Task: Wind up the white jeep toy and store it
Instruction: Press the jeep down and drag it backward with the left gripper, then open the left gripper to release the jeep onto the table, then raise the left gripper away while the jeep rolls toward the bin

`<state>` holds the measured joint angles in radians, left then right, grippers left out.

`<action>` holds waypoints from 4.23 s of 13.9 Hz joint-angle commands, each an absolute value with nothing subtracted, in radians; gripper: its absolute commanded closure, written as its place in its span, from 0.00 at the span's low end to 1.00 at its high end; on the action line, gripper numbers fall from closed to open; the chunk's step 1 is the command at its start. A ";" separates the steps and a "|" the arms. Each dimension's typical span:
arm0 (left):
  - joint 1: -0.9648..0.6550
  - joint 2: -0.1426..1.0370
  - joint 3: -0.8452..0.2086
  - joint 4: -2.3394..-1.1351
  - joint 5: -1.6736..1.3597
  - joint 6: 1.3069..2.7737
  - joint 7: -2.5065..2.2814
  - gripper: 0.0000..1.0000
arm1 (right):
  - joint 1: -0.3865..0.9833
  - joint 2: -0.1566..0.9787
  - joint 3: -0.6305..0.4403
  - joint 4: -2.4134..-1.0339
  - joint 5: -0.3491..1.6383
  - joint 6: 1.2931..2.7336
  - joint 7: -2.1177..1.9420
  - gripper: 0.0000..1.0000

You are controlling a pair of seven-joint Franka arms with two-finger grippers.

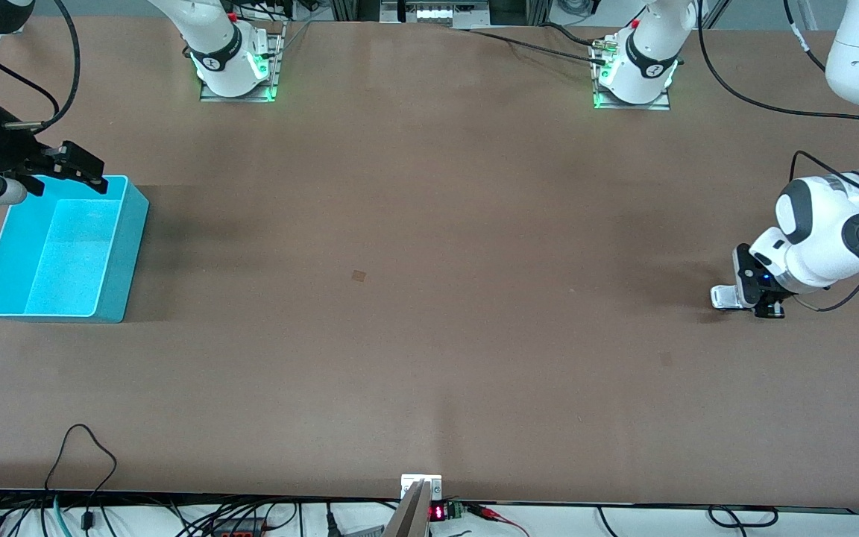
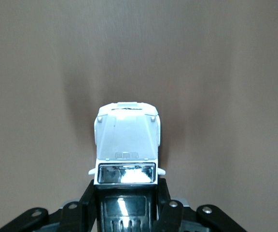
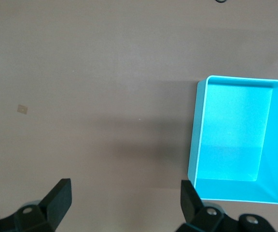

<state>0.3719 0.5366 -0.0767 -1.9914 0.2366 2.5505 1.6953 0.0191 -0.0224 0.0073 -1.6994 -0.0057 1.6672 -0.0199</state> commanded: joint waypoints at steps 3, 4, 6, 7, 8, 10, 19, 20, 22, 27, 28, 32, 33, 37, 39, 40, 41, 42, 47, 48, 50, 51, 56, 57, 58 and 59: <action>0.419 0.629 -0.078 -1.982 0.264 2.553 1.749 0.79 | 0.017 -0.028 0.006 -1.687 0.006 1.647 -0.031 0.00; 0.419 0.629 -0.078 -1.982 0.264 2.553 1.747 0.79 | 0.015 -0.028 0.006 -1.687 0.006 1.647 -0.031 0.00; 0.419 0.627 -0.078 -1.980 0.264 2.553 1.747 0.66 | 0.015 -0.028 0.006 -1.687 0.006 1.647 -0.031 0.00; 0.423 0.626 -0.080 -1.980 0.264 2.553 1.749 0.15 | 0.015 -0.028 0.006 -1.687 0.006 1.647 -0.031 0.00; 0.426 0.617 -0.081 -1.980 0.264 2.551 1.746 0.00 | 0.015 -0.028 0.006 -1.687 0.006 1.647 -0.031 0.00; 0.419 0.579 -0.084 -1.974 0.264 2.542 1.741 0.00 | 0.017 -0.028 0.006 -1.687 0.005 1.647 -0.031 0.00; 0.416 0.393 -0.195 -1.883 0.255 2.188 1.643 0.00 | 0.017 -0.029 0.006 -1.687 0.006 1.647 -0.031 0.00; 0.416 0.391 -0.219 -1.834 0.255 2.124 1.622 0.00 | 0.015 -0.031 0.006 -1.687 0.006 1.647 -0.031 0.00; 0.416 0.391 -0.262 -1.745 0.252 2.015 1.565 0.00 | 0.015 -0.031 0.006 -1.687 0.006 1.647 -0.032 0.00; 0.416 0.390 -0.389 -1.524 0.242 1.714 1.252 0.00 | 0.015 -0.031 0.006 -1.687 0.006 1.647 -0.032 0.00; 0.416 0.390 -0.423 -1.497 0.242 1.671 1.185 0.00 | 0.015 -0.029 0.006 -1.687 0.006 1.647 -0.032 0.00; 0.405 0.379 -0.486 -1.433 0.242 1.625 0.999 0.00 | 0.015 -0.031 0.006 -1.690 0.006 1.647 -0.032 0.00; 0.365 0.347 -0.474 -1.437 0.242 1.609 0.933 0.00 | 0.015 -0.031 0.006 -1.690 0.005 1.647 -0.032 0.00; 0.180 0.259 -0.301 -1.439 0.168 1.542 0.648 0.00 | 0.015 -0.031 0.006 -1.695 0.005 1.646 -0.032 0.00; 0.071 0.221 -0.148 -1.445 0.022 1.543 0.499 0.00 | 0.015 -0.029 0.006 -1.695 0.005 1.646 -0.032 0.00; 0.020 0.204 -0.076 -1.450 -0.023 1.543 0.415 0.00 | 0.015 -0.031 0.006 -1.695 0.005 1.646 -0.034 0.00; -0.023 0.174 -0.025 -1.482 -0.034 1.546 0.332 0.00 | 0.015 -0.029 0.006 -1.695 0.005 1.646 -0.034 0.00; -0.072 0.134 0.024 -1.526 -0.031 1.575 0.237 0.00 | 0.015 -0.029 0.006 -1.695 0.005 1.646 -0.034 0.00; -0.098 -0.043 0.084 -1.770 -0.023 1.767 0.100 0.00 | 0.015 -0.029 0.005 -1.697 0.005 1.646 -0.034 0.00; -0.098 -0.061 0.084 -1.791 -0.023 1.760 0.091 0.00 | 0.015 -0.029 0.005 -1.697 0.005 1.646 -0.034 0.00; -0.083 -0.046 0.084 -1.777 -0.021 1.718 0.106 0.00 | 0.015 -0.029 0.005 -1.706 0.005 1.646 -0.034 0.00; -0.081 -0.037 0.084 -1.764 -0.021 1.717 0.106 0.00 | 0.015 -0.029 0.006 -1.712 0.005 1.646 -0.046 0.00; -0.081 -0.040 0.072 -1.759 0.003 1.690 0.101 0.00 | 0.015 -0.023 0.006 -1.776 0.005 1.681 -0.250 0.00; -0.083 -0.040 0.069 -1.747 0.011 1.666 0.100 0.00 | 0.015 -0.021 0.006 -1.808 0.005 1.716 -0.317 0.00; -0.084 -0.038 0.066 -1.723 0.011 1.617 0.100 0.00 | 0.015 -0.020 0.006 -1.837 0.005 1.762 -0.387 0.00; -0.084 -0.037 0.066 -1.715 0.012 1.596 0.101 0.00 | 0.015 -0.009 0.006 -1.868 0.005 1.801 -0.478 0.00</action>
